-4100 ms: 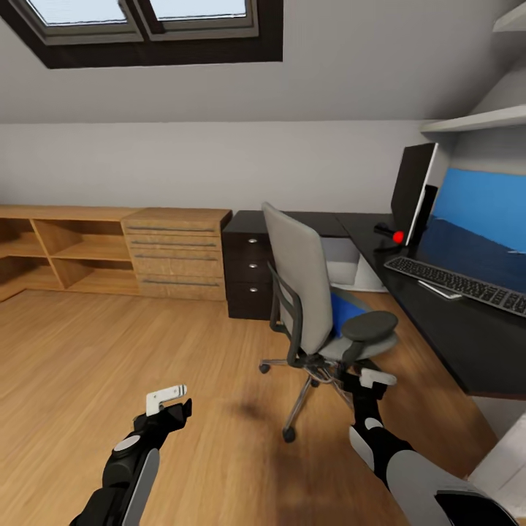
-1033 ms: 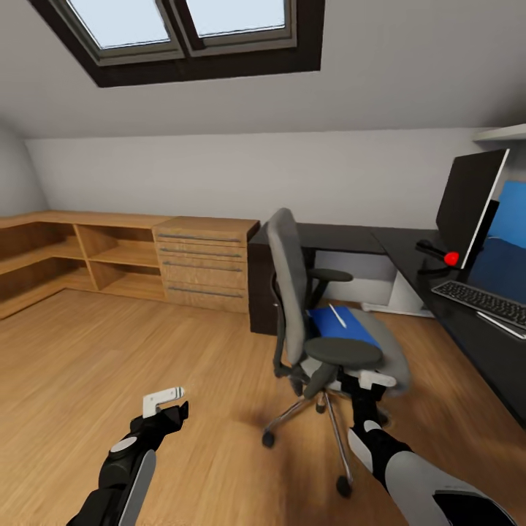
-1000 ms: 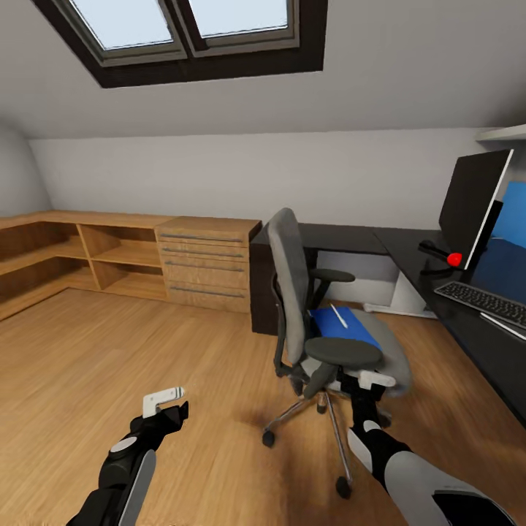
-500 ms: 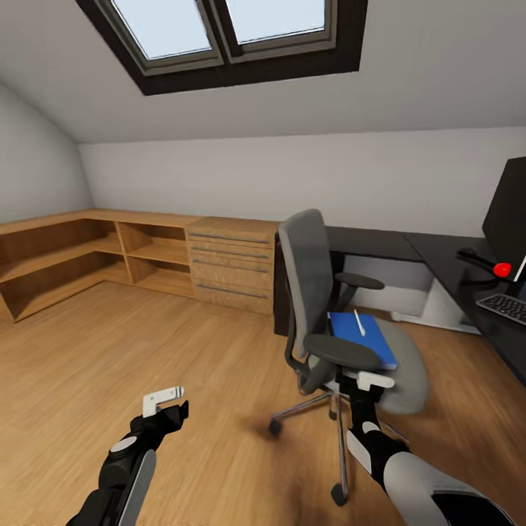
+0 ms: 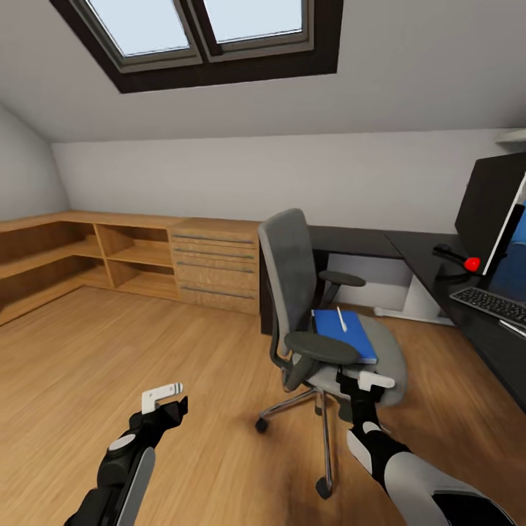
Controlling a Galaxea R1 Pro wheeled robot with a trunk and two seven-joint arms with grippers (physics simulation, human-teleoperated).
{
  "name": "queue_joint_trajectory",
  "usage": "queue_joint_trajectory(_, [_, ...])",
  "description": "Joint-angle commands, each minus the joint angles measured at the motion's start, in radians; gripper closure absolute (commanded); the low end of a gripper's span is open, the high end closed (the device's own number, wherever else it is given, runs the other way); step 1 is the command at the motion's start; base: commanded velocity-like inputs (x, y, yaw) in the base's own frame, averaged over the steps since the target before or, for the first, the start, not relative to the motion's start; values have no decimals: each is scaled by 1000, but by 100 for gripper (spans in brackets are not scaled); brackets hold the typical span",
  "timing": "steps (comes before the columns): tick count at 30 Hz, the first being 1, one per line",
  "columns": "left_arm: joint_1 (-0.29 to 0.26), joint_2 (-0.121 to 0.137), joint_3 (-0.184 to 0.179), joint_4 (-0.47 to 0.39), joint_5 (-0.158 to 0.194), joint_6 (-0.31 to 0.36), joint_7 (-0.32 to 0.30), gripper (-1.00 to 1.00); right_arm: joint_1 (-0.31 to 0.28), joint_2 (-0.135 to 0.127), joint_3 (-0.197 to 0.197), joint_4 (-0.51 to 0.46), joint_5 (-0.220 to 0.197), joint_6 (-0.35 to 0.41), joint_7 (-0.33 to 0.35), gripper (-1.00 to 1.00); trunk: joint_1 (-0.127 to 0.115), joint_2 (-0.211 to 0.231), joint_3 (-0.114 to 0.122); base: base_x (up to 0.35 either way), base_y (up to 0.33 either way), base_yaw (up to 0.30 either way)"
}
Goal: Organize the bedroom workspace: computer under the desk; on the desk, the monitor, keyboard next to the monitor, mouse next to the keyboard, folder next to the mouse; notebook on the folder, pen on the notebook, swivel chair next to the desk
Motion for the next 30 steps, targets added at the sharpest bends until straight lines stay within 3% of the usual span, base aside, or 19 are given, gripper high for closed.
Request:
queue_joint_trajectory(1, [0, -1, 2, -12, 11, 4, 8, -100, -1, 0, -5, 0, -2, -4, 2, -100, 0, 0, -1, 0, 0, -259])
queue_joint_trajectory(10, [0, -4, 16, -31, 12, 4, 9, -100, -1, -31, -9, -1, -7, -3, 1, -100, 0, 0, -1, 0, 0, -240])
queue_joint_trajectory(19, [0, -6, 16, -32, 12, 4, 10, -100, -1, -39, -18, -1, -15, 2, 1, -100, 0, 0, -1, 0, 0, -45])
queue_joint_trajectory(22, [0, -6, 16, -32, 12, 4, 11, -100, -1, -48, -62, -1, -67, 12, 7, -100, 0, 0, -1, 0, 0, -2])
queue_joint_trajectory(23, [0, -6, 16, -32, 12, 4, 11, -100, -1, -54, -106, -1, -136, 31, 31, -100, 0, 0, -1, 0, 0, 0])
queue_joint_trajectory(26, [0, -6, 16, -32, 12, 4, 11, -100, -1, -60, -125, -3, -190, 54, 69, -100, 0, 0, -1, 0, 0, 0])
queue_joint_trajectory(30, [0, -6, 16, -32, 12, 4, 11, -100, -1, -86, -148, -4, -300, 120, 152, -100, 0, 0, -1, 0, 0, 0])
